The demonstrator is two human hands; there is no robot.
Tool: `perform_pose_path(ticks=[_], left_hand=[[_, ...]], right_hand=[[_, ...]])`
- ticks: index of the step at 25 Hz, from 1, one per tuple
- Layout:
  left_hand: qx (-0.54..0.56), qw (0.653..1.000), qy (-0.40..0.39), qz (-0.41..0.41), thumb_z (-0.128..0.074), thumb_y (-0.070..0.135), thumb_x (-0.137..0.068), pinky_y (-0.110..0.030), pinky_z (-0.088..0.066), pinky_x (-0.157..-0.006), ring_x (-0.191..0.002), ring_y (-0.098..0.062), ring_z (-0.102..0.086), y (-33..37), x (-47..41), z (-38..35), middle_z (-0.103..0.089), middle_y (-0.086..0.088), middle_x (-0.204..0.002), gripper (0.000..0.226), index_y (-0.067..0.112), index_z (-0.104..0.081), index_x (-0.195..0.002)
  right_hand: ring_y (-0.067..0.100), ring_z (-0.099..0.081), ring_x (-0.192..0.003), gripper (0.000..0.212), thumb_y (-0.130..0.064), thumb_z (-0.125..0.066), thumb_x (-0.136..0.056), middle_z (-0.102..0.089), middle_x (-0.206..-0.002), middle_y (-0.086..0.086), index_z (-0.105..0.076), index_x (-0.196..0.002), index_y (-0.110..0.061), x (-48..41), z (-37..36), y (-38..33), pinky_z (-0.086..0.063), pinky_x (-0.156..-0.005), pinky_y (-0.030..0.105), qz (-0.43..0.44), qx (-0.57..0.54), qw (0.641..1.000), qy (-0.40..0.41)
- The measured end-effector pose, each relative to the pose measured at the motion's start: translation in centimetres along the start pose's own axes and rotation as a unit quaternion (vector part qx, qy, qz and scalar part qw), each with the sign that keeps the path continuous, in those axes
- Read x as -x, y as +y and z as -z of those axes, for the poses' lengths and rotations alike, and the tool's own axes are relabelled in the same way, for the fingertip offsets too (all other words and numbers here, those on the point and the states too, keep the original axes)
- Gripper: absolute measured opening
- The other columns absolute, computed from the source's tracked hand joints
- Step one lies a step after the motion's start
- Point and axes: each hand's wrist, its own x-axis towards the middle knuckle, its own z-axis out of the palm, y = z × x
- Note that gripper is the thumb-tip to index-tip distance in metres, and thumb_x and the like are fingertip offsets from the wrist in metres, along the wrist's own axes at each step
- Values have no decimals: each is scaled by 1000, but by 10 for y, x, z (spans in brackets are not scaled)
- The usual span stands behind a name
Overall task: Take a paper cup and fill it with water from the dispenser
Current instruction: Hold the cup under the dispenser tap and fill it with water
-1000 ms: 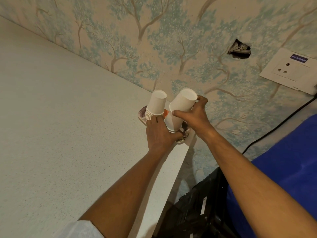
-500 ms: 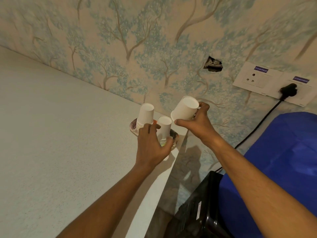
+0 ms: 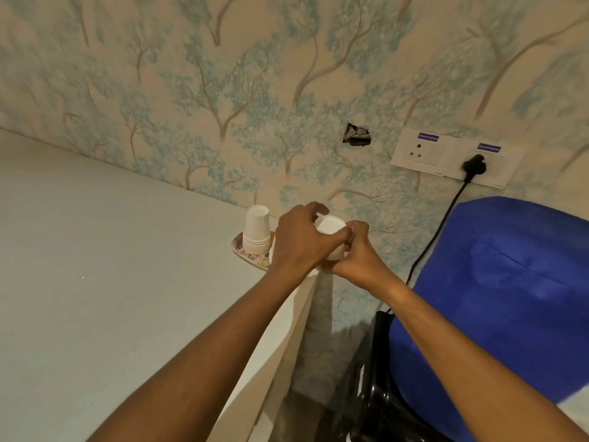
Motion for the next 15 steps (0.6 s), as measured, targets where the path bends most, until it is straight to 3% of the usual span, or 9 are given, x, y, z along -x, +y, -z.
perform_pose_path(ticks=[4, 6, 9, 11, 15], left_hand=[[63, 993, 10, 95, -84, 62, -64, -29, -60, -73, -84, -9, -73, 7, 9, 1, -79, 3, -91, 56, 17, -79, -96], [136, 976, 16, 170, -86, 63, -60, -29, -62, -61, -76, -9, -74, 11, 14, 0, -79, 1, -87, 56, 16, -79, -89], [287, 913, 23, 289, -93, 51, -60, -24, -59, -48, -60, -12, -76, 4, 21, -3, -78, -5, -82, 45, 14, -76, -78], [360, 868, -6, 341, -93, 45, -63, -29, -62, -54, -64, -14, -77, 3, 34, -8, -79, -10, -82, 44, 10, -74, -83], [461, 796, -46, 389, -86, 37, -77, -35, -63, -63, -74, -25, -79, -2, 61, -23, -79, -14, -82, 36, 10, -69, -94]], right_hand=[[6, -61, -113, 87, -13, -93, -75, -53, -124, -3, -29, -133, -24, 29, 19, 6, -54, -73, 8, -18, -25, 999, 25], [8, -64, -111, 82, -8, -92, -76, -54, -126, -2, -37, -135, -22, 43, 26, 7, -55, -74, 10, -23, -75, 996, 50], [21, -68, -114, 65, 0, -88, -78, -62, -127, 2, -54, -132, -14, 54, 26, 5, -58, -82, 20, -6, -142, 987, 80], [21, -69, -114, 56, -1, -88, -79, -67, -125, 1, -62, -126, -17, 64, 29, 5, -60, -82, 23, 6, -157, 984, 90], [12, -69, -110, 56, -6, -90, -78, -71, -125, -2, -66, -127, -22, 80, 31, 6, -59, -89, 25, 27, -150, 981, 118]])
